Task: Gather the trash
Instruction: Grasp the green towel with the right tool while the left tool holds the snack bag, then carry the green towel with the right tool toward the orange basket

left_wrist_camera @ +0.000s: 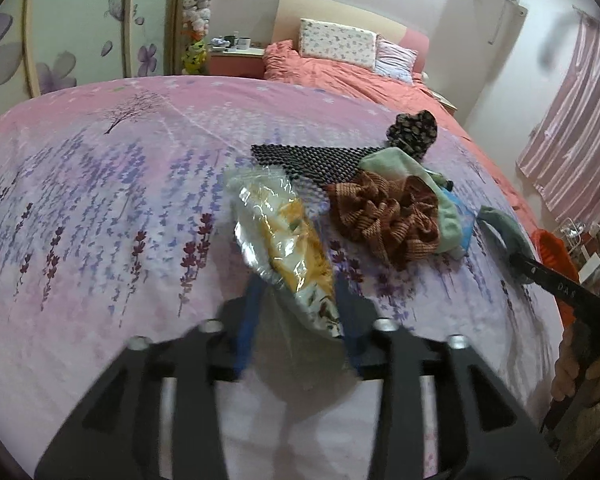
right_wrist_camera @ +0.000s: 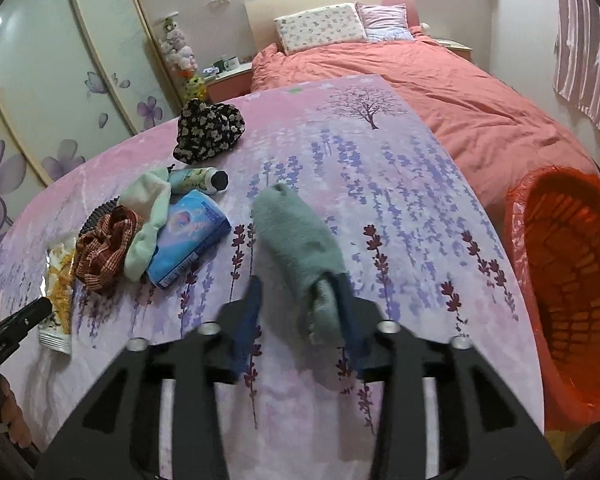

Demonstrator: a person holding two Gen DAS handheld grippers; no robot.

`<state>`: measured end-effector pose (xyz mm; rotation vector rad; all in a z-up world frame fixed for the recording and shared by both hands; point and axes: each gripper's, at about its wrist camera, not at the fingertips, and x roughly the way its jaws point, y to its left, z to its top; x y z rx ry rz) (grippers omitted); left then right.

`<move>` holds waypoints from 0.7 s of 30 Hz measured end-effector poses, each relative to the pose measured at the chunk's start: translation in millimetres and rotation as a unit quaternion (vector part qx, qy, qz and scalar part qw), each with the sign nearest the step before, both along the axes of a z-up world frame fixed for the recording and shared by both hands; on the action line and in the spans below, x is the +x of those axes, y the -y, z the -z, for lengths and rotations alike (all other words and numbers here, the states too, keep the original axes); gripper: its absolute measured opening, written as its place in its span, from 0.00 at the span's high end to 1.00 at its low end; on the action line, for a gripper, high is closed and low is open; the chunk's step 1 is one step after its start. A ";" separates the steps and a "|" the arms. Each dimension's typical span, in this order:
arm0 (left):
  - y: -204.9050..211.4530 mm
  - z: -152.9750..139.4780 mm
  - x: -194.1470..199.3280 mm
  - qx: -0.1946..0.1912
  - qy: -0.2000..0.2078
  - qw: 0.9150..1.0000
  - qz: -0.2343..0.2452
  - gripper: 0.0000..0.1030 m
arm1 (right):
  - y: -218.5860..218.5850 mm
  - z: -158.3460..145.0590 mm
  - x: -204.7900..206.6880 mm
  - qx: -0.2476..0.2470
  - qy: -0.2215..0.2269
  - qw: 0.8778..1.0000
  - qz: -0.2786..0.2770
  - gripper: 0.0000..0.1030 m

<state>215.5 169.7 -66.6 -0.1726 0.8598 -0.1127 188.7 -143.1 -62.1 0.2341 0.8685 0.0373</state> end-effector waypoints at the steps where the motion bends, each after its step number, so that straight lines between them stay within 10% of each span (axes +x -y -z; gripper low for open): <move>1: 0.0 0.2 1.1 0.001 0.000 1.000 -0.001 0.52 | 0.6 1.0 1.4 0.002 -0.002 1.000 0.000 0.58; 11: 14.7 12.1 16.6 0.016 -0.022 1.000 -0.013 0.48 | 4.5 5.8 16.3 0.007 -0.008 1.000 0.013 0.59; 14: 19.3 13.7 17.2 0.028 -0.020 0.999 -0.018 0.50 | 3.1 6.1 16.9 0.008 -0.008 1.000 0.010 0.78; 21: 19.1 8.5 14.9 0.024 -0.009 1.000 -0.016 0.77 | 10.3 -10.8 -3.2 0.011 0.019 1.000 0.014 0.91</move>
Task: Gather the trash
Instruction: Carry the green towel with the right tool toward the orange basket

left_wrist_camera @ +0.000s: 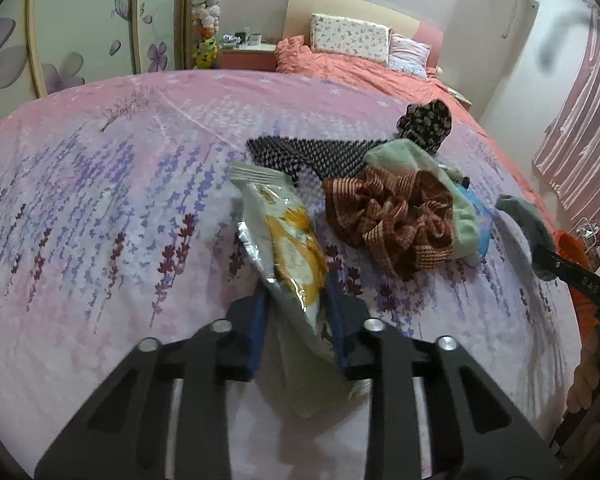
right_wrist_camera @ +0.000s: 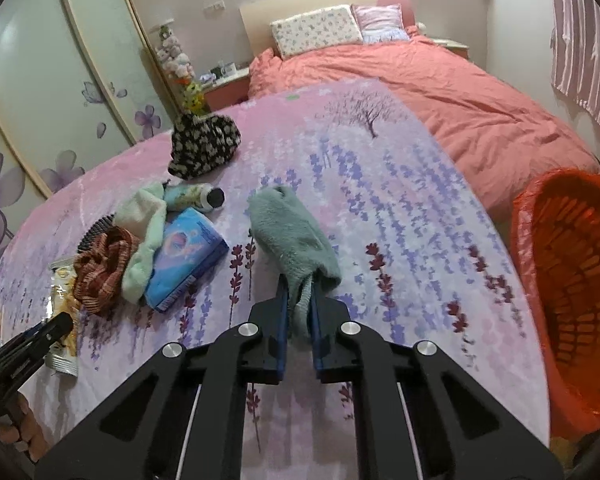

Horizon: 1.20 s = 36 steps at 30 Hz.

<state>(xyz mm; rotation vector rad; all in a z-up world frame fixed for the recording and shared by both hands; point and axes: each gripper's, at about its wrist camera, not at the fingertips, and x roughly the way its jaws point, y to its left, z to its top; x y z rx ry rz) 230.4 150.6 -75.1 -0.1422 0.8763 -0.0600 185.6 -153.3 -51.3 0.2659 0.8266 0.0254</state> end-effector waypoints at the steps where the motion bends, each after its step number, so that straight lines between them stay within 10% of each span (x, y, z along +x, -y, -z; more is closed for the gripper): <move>1: -0.1 -4.0 -1.9 -0.001 0.004 1.000 0.002 0.78 | 1.4 -3.8 -3.1 -0.001 0.005 1.000 0.002 0.91; 16: 35.8 -72.7 -41.3 0.014 0.083 0.996 0.036 0.81 | 37.5 -63.2 -63.9 -0.002 0.079 0.996 0.039 0.91; 36: 218.5 -120.5 -59.9 -0.042 0.125 0.970 0.202 0.81 | 144.2 -67.9 -125.8 0.017 0.114 0.981 0.156 0.91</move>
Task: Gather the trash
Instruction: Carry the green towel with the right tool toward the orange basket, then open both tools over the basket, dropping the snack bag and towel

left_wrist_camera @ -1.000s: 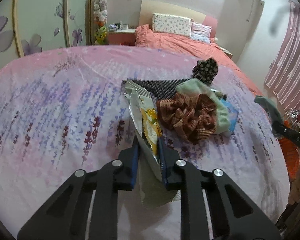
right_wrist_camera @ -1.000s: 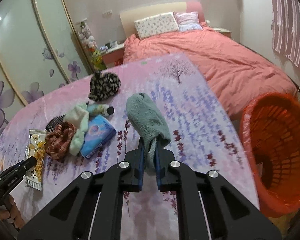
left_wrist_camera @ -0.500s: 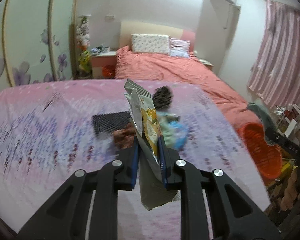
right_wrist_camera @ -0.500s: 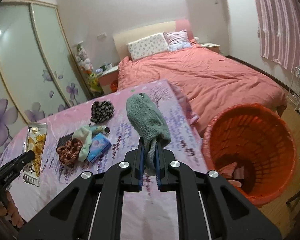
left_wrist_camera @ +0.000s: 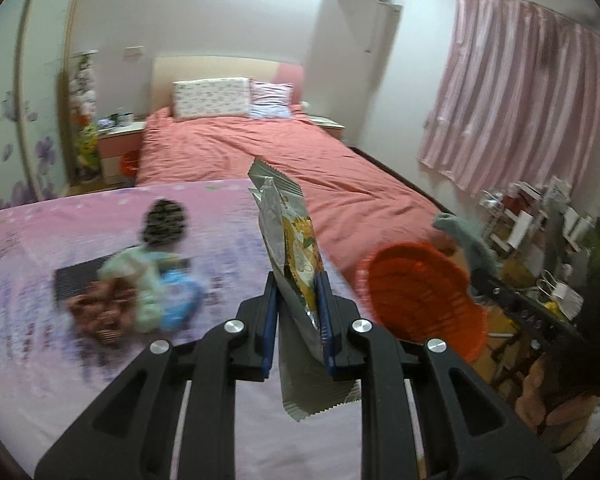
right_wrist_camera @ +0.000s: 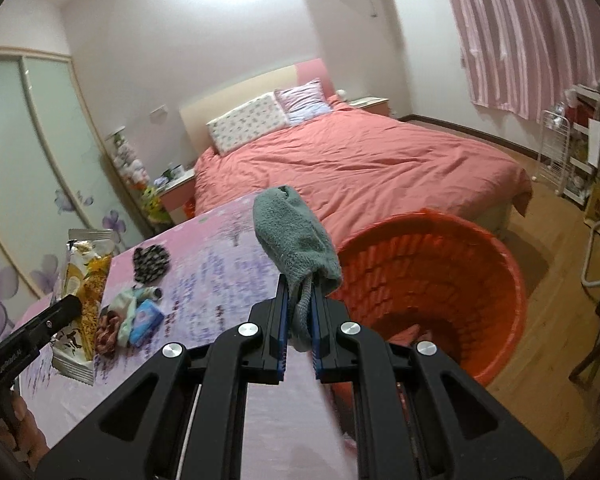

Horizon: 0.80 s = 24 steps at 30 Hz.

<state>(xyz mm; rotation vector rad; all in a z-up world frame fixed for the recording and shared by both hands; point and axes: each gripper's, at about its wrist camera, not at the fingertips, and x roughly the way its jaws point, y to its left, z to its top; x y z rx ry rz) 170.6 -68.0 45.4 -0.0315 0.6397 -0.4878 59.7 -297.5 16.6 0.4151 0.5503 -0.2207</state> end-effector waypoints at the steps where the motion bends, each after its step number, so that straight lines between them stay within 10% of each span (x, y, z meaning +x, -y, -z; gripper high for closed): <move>1: 11.6 0.6 -0.4 -0.001 -0.001 1.000 0.010 0.81 | 7.3 2.0 -1.4 0.003 0.000 1.000 0.007 0.91; 19: 169.2 49.5 24.2 0.016 -0.040 0.990 0.133 0.78 | 90.4 49.3 15.5 0.065 -0.015 0.996 0.060 0.88; 24: 180.6 69.4 39.2 0.033 -0.054 0.991 0.120 0.54 | 94.3 63.0 23.1 0.080 -0.033 0.995 0.058 0.68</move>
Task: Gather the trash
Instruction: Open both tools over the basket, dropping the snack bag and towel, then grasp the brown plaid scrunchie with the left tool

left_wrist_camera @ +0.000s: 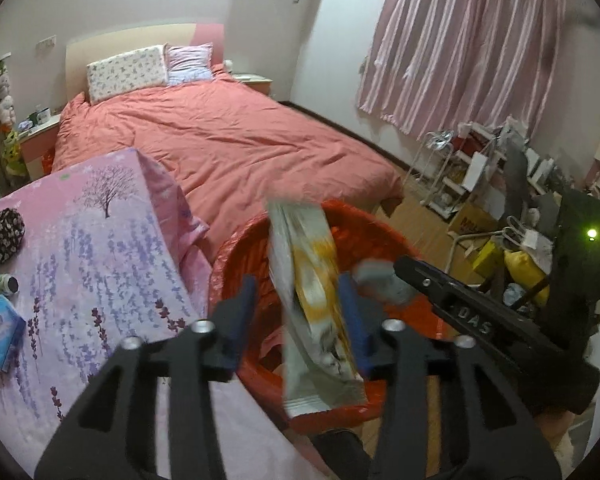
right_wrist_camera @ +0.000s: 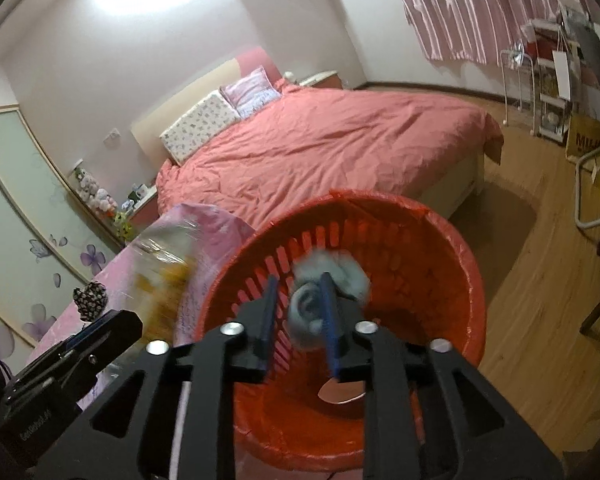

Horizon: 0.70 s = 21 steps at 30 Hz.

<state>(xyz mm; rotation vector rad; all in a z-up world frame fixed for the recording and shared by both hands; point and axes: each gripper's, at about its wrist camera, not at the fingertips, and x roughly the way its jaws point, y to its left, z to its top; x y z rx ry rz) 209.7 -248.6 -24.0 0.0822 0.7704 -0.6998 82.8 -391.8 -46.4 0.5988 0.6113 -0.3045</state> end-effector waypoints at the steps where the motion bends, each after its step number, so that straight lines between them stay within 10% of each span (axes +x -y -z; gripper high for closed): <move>1: -1.0 3.4 2.8 0.003 -0.002 1.000 -0.004 0.53 | 0.0 1.5 -0.5 0.000 -0.001 1.000 0.000 0.62; 13: -83.2 10.8 10.2 0.034 0.016 0.996 -0.086 0.35 | -23.7 -1.5 -1.7 -0.033 -0.022 0.999 -0.013 0.52; 21: -200.9 8.6 18.0 0.069 0.044 0.976 -0.203 0.35 | -76.9 -2.3 13.0 -0.056 -0.039 0.996 -0.065 0.52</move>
